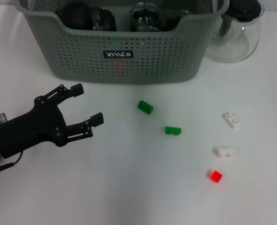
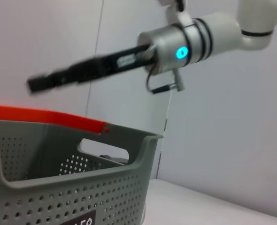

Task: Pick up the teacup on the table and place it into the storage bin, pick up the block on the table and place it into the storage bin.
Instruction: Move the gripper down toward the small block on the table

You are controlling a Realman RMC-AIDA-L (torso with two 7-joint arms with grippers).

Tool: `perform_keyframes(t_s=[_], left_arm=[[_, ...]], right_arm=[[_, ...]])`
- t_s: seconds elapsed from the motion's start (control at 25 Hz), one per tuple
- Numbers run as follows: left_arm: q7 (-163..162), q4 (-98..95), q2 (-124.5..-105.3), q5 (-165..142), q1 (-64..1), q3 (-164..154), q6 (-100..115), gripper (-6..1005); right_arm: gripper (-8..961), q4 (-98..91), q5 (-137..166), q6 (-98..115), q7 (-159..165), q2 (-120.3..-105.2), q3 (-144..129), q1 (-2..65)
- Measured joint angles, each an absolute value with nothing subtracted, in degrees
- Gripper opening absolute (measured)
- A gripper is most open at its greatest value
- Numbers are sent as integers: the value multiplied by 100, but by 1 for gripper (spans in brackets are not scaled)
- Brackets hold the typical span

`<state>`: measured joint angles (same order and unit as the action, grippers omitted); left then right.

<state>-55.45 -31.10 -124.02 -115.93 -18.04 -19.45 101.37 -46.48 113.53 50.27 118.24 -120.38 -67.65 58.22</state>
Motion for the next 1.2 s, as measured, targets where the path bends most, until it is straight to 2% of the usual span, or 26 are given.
perform_keyframes(t_s=[0.08,0.16,0.28,0.44,0.68,0.92,1.08,1.2], left_arm=[[-5545,-3110,-12402,-11593,-1803,-1916,10147,949],[-5545,-3111,-12402,-11593,-1803,-1908,10151,949],[-5545,-3111,-12401,-11592,-1818,-1904,10151,949],[-5545,-3112,-12401,-11587,-1836,-1902,10125,949],[-5546,-3111,-12383,-11585,-1856,-1869,10086,949],[-5545,-3111,-12375,-11583,-1903,-1835,10055,949],[-5553,-3097,-12375,-11582,-1935,-1835,9999,949],[-5559,-3093,-12379,-11582,-1940,-1837,9994,949]], right_arm=[[588,-5315,10443,5232,11430,-12025,-6752,5157],[673,-5849,9576,5508,10994,-11998,-6747,4536],[801,-6454,8664,6372,10557,-11878,-6712,3713],[805,-6938,8864,8509,10561,-11693,-6168,2860],[803,-7607,10088,10675,10454,-11541,-5175,2322],[794,-8787,11868,11231,10985,-11685,-4500,2166],[771,-8983,12816,11309,11131,-11735,-4600,2405],[754,-8898,13546,11224,11310,-11878,-4625,2697]])
